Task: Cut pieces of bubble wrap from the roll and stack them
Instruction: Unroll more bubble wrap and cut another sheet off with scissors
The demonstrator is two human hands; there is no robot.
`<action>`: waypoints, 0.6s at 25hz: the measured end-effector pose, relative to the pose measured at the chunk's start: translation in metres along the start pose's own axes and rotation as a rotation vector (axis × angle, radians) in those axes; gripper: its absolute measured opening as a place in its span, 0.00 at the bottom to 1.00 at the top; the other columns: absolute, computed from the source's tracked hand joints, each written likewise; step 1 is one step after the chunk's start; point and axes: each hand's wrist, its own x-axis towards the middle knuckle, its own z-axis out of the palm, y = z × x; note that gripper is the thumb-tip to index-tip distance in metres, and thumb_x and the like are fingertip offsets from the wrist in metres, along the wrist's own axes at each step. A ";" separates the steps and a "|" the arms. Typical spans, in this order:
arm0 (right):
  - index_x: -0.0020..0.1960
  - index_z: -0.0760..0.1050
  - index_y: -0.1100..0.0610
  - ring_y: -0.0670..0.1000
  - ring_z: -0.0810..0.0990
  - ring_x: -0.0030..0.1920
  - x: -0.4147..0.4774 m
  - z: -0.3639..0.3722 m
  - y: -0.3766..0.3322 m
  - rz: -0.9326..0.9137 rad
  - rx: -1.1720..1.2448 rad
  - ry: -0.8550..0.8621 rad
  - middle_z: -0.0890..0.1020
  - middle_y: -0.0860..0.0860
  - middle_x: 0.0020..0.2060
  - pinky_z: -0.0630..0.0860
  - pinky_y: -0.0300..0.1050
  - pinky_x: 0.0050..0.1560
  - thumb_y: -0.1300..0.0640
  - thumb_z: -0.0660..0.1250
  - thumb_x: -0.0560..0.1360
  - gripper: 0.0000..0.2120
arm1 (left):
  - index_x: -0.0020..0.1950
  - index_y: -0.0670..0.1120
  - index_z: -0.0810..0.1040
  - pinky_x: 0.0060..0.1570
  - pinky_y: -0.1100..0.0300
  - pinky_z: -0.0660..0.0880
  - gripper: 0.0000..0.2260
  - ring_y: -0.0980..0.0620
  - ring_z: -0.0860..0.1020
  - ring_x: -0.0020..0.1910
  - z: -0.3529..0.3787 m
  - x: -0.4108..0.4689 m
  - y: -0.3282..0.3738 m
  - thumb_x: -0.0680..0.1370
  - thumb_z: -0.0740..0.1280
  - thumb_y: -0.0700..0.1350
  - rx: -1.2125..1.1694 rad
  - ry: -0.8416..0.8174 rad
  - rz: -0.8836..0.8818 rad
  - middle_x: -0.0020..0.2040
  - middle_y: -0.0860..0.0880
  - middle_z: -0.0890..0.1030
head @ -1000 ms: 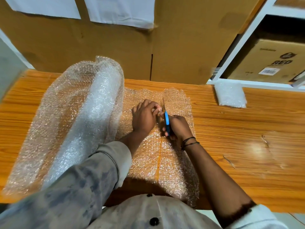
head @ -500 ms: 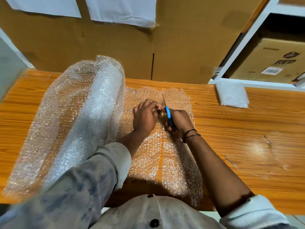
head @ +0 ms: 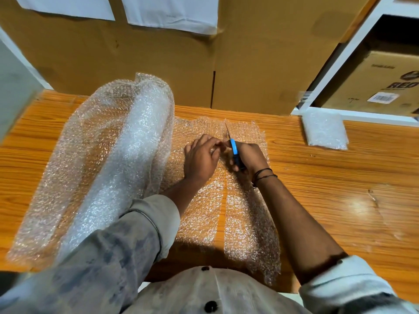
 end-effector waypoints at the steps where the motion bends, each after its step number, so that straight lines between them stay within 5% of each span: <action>1: 0.45 0.83 0.66 0.53 0.72 0.22 0.002 0.002 0.000 0.000 0.006 0.001 0.79 0.58 0.29 0.64 0.36 0.23 0.52 0.71 0.76 0.15 | 0.60 0.51 0.80 0.56 0.50 0.65 0.09 0.49 0.75 0.59 0.000 0.000 0.000 0.80 0.68 0.46 0.001 0.001 0.009 0.58 0.54 0.79; 3: 0.48 0.83 0.69 0.53 0.73 0.21 0.008 0.005 -0.001 -0.004 -0.028 0.028 0.79 0.58 0.29 0.65 0.37 0.24 0.54 0.71 0.76 0.16 | 0.59 0.51 0.80 0.55 0.50 0.65 0.08 0.49 0.76 0.57 0.000 0.000 -0.002 0.80 0.68 0.47 -0.001 0.005 0.013 0.57 0.54 0.79; 9: 0.35 0.78 0.62 0.50 0.72 0.18 0.024 0.001 -0.008 -0.002 -0.126 0.090 0.77 0.55 0.22 0.66 0.36 0.23 0.60 0.71 0.75 0.10 | 0.56 0.53 0.80 0.52 0.54 0.62 0.05 0.50 0.75 0.56 0.000 -0.001 -0.001 0.81 0.68 0.50 -0.023 0.027 0.023 0.56 0.55 0.79; 15: 0.41 0.83 0.63 0.53 0.73 0.20 0.038 0.007 -0.015 0.032 -0.021 0.057 0.80 0.57 0.27 0.64 0.35 0.21 0.52 0.74 0.74 0.13 | 0.55 0.53 0.80 0.53 0.52 0.65 0.05 0.49 0.76 0.56 0.000 -0.001 0.000 0.81 0.68 0.51 -0.033 0.029 0.030 0.56 0.54 0.79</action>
